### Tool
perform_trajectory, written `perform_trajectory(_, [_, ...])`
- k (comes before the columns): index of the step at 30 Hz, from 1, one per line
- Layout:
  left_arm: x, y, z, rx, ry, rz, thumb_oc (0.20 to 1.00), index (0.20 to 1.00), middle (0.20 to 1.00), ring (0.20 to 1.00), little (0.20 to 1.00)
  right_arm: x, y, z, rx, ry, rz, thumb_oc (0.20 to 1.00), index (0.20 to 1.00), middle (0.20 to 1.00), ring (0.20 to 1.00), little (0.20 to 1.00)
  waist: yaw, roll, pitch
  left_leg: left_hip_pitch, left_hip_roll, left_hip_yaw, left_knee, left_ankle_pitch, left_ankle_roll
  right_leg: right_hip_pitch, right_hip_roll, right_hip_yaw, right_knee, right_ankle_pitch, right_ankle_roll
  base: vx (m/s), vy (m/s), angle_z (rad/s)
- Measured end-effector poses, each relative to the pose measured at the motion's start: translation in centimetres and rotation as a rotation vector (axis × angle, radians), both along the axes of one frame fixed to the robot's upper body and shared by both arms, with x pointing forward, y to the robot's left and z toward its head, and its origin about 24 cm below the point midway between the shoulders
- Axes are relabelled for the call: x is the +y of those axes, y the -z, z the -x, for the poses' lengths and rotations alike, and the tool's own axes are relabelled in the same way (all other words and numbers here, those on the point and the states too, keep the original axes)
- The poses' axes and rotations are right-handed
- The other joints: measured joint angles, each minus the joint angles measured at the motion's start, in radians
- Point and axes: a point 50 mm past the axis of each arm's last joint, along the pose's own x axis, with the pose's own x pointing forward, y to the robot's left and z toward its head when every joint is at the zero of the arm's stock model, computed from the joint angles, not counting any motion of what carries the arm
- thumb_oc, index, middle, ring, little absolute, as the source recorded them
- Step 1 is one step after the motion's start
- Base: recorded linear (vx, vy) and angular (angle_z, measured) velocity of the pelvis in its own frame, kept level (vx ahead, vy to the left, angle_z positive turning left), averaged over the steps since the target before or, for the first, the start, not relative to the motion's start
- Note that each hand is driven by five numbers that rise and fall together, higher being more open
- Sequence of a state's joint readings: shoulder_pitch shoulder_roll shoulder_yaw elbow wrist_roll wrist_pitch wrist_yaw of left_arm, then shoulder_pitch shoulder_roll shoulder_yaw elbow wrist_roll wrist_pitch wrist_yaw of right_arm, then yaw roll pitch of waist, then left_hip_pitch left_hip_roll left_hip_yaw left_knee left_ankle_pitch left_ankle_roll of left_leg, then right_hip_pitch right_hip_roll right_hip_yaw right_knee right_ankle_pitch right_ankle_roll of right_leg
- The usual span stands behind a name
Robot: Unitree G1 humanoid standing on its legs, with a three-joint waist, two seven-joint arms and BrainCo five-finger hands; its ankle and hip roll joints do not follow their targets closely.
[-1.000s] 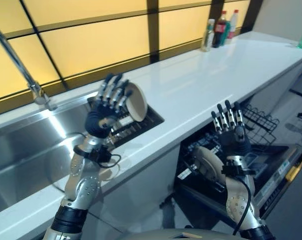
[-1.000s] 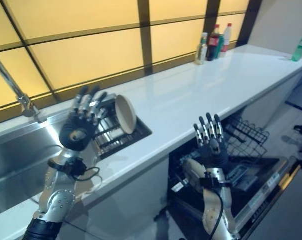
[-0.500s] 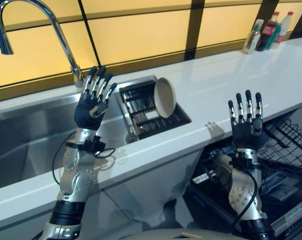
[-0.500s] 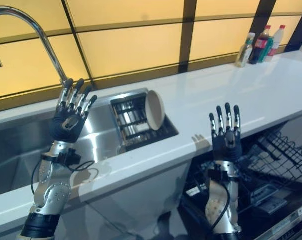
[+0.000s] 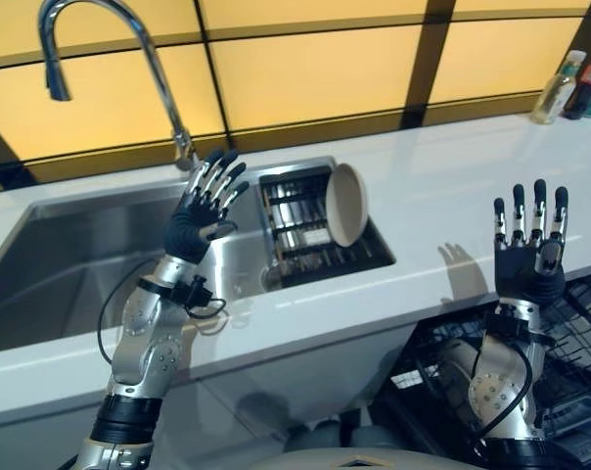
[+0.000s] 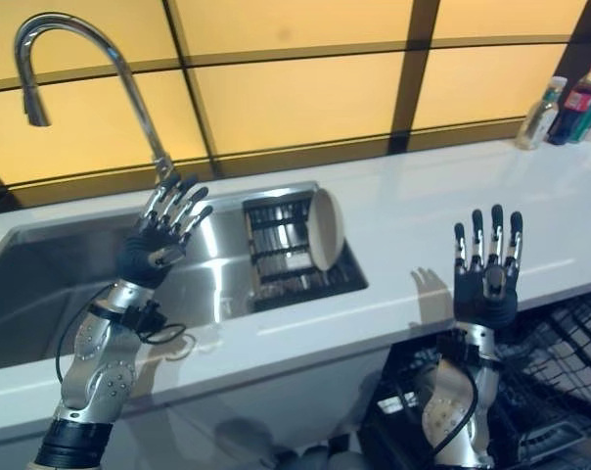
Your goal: Pick up plates and place into dishwasher.
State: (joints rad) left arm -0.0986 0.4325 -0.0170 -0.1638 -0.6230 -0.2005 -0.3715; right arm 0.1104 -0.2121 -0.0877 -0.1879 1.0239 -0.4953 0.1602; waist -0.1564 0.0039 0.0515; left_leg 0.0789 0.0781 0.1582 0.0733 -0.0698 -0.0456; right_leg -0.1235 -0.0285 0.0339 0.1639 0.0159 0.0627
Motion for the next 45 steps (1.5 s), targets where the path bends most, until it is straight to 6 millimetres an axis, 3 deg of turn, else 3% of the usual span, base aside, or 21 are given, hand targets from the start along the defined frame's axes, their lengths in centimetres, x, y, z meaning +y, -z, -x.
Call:
perform_trajectory(5, [1.0, -1.4, -1.5, -0.081, -0.09, -0.357, 1.0, 1.0, 1.0, 1.0, 1.0, 0.0, 0.3, -0.2, 0.044, -0.024, 0.009, 1.0, 1.0, 1.0, 1.0, 1.0, -0.035, 0.024, -0.023, 0.032, 0.021, 0.01, -0.034, 0.004, -0.029, 0.018, 0.035, 0.013, -0.023, 0.003, -0.029, 0.15, -0.084, -0.14])
perform_trajectory(7, [1.9, -2.6, -2.9, -0.143, -0.182, -0.504, 1.0, 1.0, 1.0, 1.0, 1.0, 0.1, 0.5, -0.6, 0.079, -0.068, 0.046, 1.0, 1.0, 1.0, 1.0, 1.0, -0.048, 0.027, -0.026, 0.026, 0.021, 0.001, 0.014, -0.021, -0.053, 0.009, 0.04, 0.033, -0.002, -0.012, -0.047, 0.12, -0.039, -0.27])
perform_trajectory(9, [3.1, -3.2, -3.5, -0.174, -0.265, -0.58, 1.0, 1.0, 1.0, 1.0, 1.0, 0.2, 0.5, -0.8, 0.098, -0.103, 0.077, 1.0, 1.0, 1.0, 1.0, 1.0, -0.047, 0.035, -0.032, 0.012, 0.017, -0.037, 0.061, -0.055, -0.042, -0.006, 0.046, 0.063, 0.021, -0.022, -0.045, 0.14, 0.061, -0.47])
perform_trajectory(11, [4.3, -3.4, -3.6, -0.196, -0.332, -0.672, 1.0, 1.0, 1.0, 1.0, 1.0, 0.0, 0.4, -0.9, 0.103, -0.113, 0.102, 1.0, 1.0, 1.0, 1.0, 1.0, -0.044, 0.042, -0.037, 0.014, -0.007, -0.134, 0.041, -0.071, -0.022, -0.033, 0.049, 0.112, 0.034, -0.016, -0.037, 0.1, 0.095, -0.66])
perform_trajectory(12, [4.8, -3.5, -3.7, -0.203, -0.365, -0.713, 1.0, 1.0, 1.0, 1.0, 1.0, -0.1, 0.5, -0.9, 0.109, -0.114, 0.107, 1.0, 1.0, 1.0, 1.0, 1.0, -0.046, 0.045, -0.035, 0.012, -0.014, -0.143, 0.031, -0.071, -0.026, -0.042, 0.05, 0.12, 0.049, -0.015, -0.03, 0.07, 0.119, -0.45])
perform_trajectory(17, [6.5, -2.4, -4.1, -0.21, -0.462, -0.862, 1.0, 1.0, 1.0, 1.0, 1.0, -0.7, 0.9, -0.6, 0.129, -0.118, 0.098, 1.0, 1.0, 1.0, 1.0, 1.0, -0.076, 0.05, -0.031, 0.039, -0.049, -0.116, -0.019, -0.053, 0.002, -0.038, 0.007, 0.137, 0.033, -0.007, 0.004, 0.08, 0.126, -0.11])
perform_trajectory(22, [8.4, -3.2, -4.3, -0.228, -0.541, -0.978, 1.0, 1.0, 1.0, 1.0, 1.0, -0.5, 1.5, -0.5, 0.176, -0.164, 0.107, 1.0, 1.0, 1.0, 1.0, 1.0, -0.104, 0.067, -0.023, 0.051, -0.06, -0.096, -0.035, -0.046, 0.0, -0.035, -0.004, 0.141, 0.023, 0.003, 0.015, 0.11, 0.052, -0.11])
perform_trajectory(27, [7.5, -2.2, -4.6, -0.218, -0.548, -0.922, 1.0, 1.0, 1.0, 1.0, 1.0, -0.4, 2.1, -0.2, 0.217, -0.203, 0.117, 1.0, 1.0, 1.0, 1.0, 1.0, -0.106, 0.065, -0.015, 0.068, -0.057, -0.074, -0.039, -0.046, -0.001, -0.032, 0.005, 0.148, 0.023, 0.003, 0.014, 0.11, 0.0, -0.12])
perform_trajectory(33, [6.5, -1.7, -4.7, -0.228, -0.556, -0.856, 1.0, 1.0, 1.0, 1.0, 1.0, -0.4, 2.0, -0.3, 0.212, -0.223, 0.136, 1.0, 1.0, 1.0, 1.0, 1.0, -0.112, 0.038, 0.033, 0.043, -0.059, -0.071, -0.018, -0.049, -0.003, -0.058, 0.005, 0.151, 0.035, 0.003, 0.014, 0.0, 0.0, 0.0])
perform_trajectory(39, [6.0, -2.0, -4.7, -0.263, -0.552, -0.884, 1.0, 1.0, 1.0, 1.0, 1.0, -0.8, 1.7, -0.4, 0.22, -0.248, 0.16, 1.0, 1.0, 1.0, 1.0, 1.0, -0.109, 0.024, 0.074, 0.005, -0.054, -0.073, 0.02, -0.057, -0.011, -0.085, 0.008, 0.149, 0.056, 0.005, 0.012, -0.01, -0.015, 0.01])
perform_trajectory(45, [4.8, -3.1, -5.7, -0.341, -0.521, -1.022, 1.0, 1.0, 1.0, 1.0, 1.0, -0.8, 1.7, -0.6, 0.231, -0.266, 0.158, 1.0, 1.0, 1.0, 1.0, 1.0, -0.114, 0.019, 0.102, -0.019, -0.049, -0.072, 0.046, -0.064, -0.013, -0.097, 0.007, 0.146, 0.059, 0.009, 0.007, 0.09, -0.007, 0.01])
